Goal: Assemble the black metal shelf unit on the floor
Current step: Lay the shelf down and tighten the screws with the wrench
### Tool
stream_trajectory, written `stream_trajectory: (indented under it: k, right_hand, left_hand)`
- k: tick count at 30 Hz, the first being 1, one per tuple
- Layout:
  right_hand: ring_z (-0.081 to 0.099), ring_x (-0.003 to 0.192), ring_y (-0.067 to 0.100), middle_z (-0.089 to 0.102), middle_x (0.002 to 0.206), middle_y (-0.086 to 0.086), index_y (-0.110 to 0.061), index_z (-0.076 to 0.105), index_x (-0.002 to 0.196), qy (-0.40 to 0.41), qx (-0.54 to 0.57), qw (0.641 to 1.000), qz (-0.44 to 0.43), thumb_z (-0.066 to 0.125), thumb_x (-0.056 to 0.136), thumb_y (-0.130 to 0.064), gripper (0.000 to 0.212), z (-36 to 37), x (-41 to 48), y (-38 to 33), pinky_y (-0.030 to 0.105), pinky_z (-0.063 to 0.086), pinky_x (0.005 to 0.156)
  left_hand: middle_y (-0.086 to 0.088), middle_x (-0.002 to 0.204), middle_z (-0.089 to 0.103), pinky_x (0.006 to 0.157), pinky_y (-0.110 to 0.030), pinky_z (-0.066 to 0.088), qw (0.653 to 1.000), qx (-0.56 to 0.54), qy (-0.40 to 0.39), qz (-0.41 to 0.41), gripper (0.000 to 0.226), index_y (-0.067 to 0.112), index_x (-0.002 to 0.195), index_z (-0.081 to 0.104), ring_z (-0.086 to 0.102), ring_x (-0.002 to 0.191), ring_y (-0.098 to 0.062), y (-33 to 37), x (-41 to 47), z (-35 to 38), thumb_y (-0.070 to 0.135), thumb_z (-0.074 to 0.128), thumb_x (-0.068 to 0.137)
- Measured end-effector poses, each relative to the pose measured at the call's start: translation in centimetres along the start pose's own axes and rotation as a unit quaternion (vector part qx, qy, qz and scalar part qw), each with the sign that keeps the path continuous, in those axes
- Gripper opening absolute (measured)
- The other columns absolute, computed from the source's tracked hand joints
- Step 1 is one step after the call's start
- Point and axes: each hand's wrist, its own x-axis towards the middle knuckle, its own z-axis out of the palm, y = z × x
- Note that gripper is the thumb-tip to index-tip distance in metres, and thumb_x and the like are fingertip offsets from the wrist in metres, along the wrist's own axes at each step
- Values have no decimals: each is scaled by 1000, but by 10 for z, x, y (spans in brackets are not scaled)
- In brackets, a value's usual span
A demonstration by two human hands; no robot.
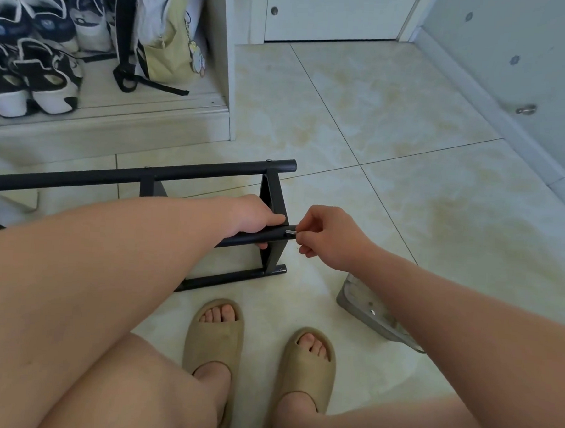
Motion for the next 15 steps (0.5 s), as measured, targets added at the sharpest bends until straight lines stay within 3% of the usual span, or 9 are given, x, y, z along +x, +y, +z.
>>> stream_trajectory:
  k: [2,6,15]
  right_hand:
    - [74,76,27,74,82,13,-14,61,83,2,-1,1000,-1,62,91,-3,13,0,-1,-1,53,60,80]
    - [72,66,17,71,79,8,-14,61,82,-1,-6,1000,1,62,91,-3,14,0,-4,-3,51,61,80]
    - [72,68,16,73,80,10,-15,62,83,-6,-15,1000,0,62,92,-5,14,1,-8,-3,49,61,81]
  left_hand:
    - [-5,81,77,67,-27,44,1000,2,-3,-5,40,17,108,70,67,73,-15,-1,1,1,49,48,100]
    - [-4,77,77,66,-27,44,1000,6,-4,-9,42,18,107,71,67,70,-14,-1,2,2,52,48,99]
    - [-2,74,77,61,-27,42,1000,8,-5,-12,44,18,107,71,67,63,-10,-1,3,1,53,48,98]
